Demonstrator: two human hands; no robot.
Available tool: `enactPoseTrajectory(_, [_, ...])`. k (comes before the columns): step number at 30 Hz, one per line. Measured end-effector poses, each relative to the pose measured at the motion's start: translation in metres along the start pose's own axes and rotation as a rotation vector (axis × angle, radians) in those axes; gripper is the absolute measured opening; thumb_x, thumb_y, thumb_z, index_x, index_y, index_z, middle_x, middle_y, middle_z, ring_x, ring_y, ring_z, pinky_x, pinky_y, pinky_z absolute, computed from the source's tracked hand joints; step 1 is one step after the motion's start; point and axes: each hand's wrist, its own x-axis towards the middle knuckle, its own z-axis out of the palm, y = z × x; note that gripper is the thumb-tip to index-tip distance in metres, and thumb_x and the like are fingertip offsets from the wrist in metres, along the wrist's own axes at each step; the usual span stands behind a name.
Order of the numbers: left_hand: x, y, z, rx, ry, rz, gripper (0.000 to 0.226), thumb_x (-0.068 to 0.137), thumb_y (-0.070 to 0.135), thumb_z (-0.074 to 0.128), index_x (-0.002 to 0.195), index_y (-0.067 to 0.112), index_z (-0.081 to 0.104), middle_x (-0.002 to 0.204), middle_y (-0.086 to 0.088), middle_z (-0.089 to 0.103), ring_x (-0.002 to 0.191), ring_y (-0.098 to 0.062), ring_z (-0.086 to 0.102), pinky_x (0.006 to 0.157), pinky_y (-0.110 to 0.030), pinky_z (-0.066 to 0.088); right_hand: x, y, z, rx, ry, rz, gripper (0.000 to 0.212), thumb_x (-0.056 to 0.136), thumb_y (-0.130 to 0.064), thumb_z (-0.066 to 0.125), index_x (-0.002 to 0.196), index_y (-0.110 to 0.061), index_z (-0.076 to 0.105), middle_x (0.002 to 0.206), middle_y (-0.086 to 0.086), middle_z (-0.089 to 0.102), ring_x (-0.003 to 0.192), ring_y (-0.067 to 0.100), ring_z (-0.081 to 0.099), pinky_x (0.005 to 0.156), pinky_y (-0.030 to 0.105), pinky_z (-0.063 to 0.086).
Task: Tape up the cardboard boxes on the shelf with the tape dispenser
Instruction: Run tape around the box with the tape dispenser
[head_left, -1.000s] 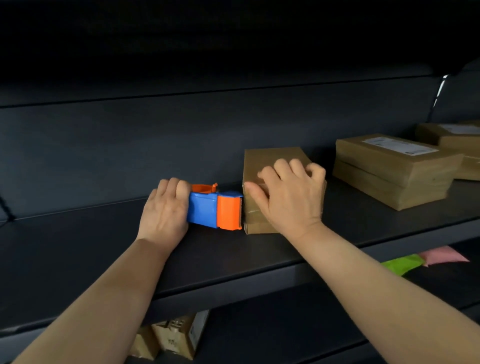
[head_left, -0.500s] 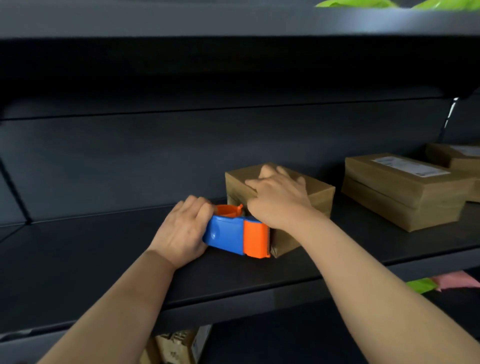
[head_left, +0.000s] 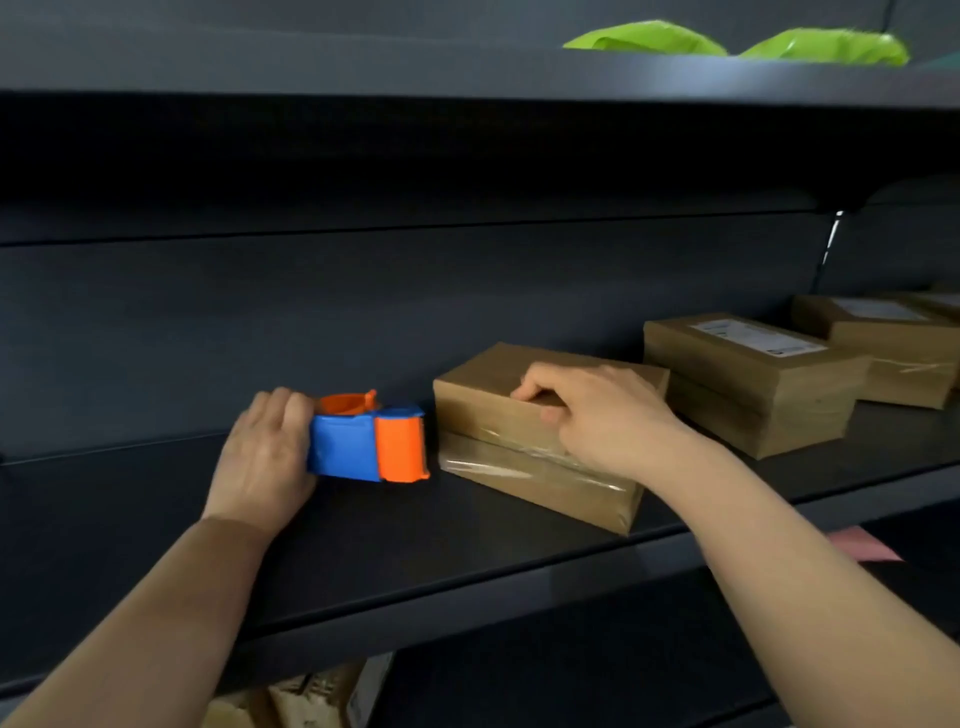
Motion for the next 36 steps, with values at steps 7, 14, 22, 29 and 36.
enactPoseTrajectory(7, [0.001, -0.002, 0.005, 0.009, -0.011, -0.011, 0.051, 0.046, -0.021, 0.07, 0.088, 0.002, 0.051, 0.083, -0.018, 0.049, 0.074, -0.036, 0.045, 0.062, -0.049, 0.044, -0.008, 0.007, -0.001, -0.028, 0.037, -0.019, 0.025, 0.1, -0.023, 0.045, 0.11, -0.045, 0.051, 0.105, -0.013, 0.06, 0.093, 0.016, 0.052, 0.074, 0.036, 0.042])
enactPoseTrajectory(14, [0.002, -0.001, 0.006, 0.049, -0.005, -0.04, 0.055, 0.045, -0.021, 0.07, 0.09, 0.003, 0.05, 0.083, -0.019, 0.05, 0.074, -0.038, 0.047, 0.061, -0.047, 0.045, -0.011, 0.014, -0.003, 0.007, 0.043, -0.028, 0.025, 0.1, -0.025, 0.046, 0.111, -0.046, 0.053, 0.125, -0.017, 0.06, 0.111, 0.017, 0.053, 0.092, 0.039, 0.046])
enactPoseTrajectory(22, [0.014, 0.003, 0.015, 0.132, 0.015, -0.017, 0.049, 0.05, -0.021, 0.069, 0.089, 0.0, 0.05, 0.082, -0.021, 0.05, 0.071, -0.038, 0.049, 0.06, -0.047, 0.046, -0.008, 0.02, -0.002, 0.033, 0.036, -0.081, 0.026, 0.099, -0.024, 0.049, 0.111, -0.046, 0.054, 0.125, -0.018, 0.061, 0.117, 0.016, 0.053, 0.096, 0.041, 0.044])
enactPoseTrajectory(29, [0.023, 0.007, 0.031, 0.212, 0.08, 0.056, 0.047, 0.056, -0.023, 0.067, 0.093, 0.0, 0.049, 0.084, -0.023, 0.051, 0.071, -0.04, 0.05, 0.068, -0.052, 0.047, -0.004, 0.023, -0.006, 0.034, 0.01, -0.117, 0.024, 0.099, -0.023, 0.051, 0.11, -0.044, 0.056, 0.129, -0.022, 0.058, 0.121, 0.011, 0.05, 0.1, 0.037, 0.042])
enactPoseTrajectory(36, [0.018, 0.02, 0.027, 0.078, 0.031, 0.082, 0.052, 0.049, -0.015, 0.074, 0.091, 0.003, 0.048, 0.085, -0.019, 0.051, 0.074, -0.037, 0.049, 0.068, -0.048, 0.046, 0.005, 0.023, -0.002, 0.026, 0.117, -0.048, 0.035, 0.088, -0.01, 0.049, 0.107, -0.039, 0.055, 0.12, -0.017, 0.06, 0.112, 0.011, 0.054, 0.095, 0.033, 0.04])
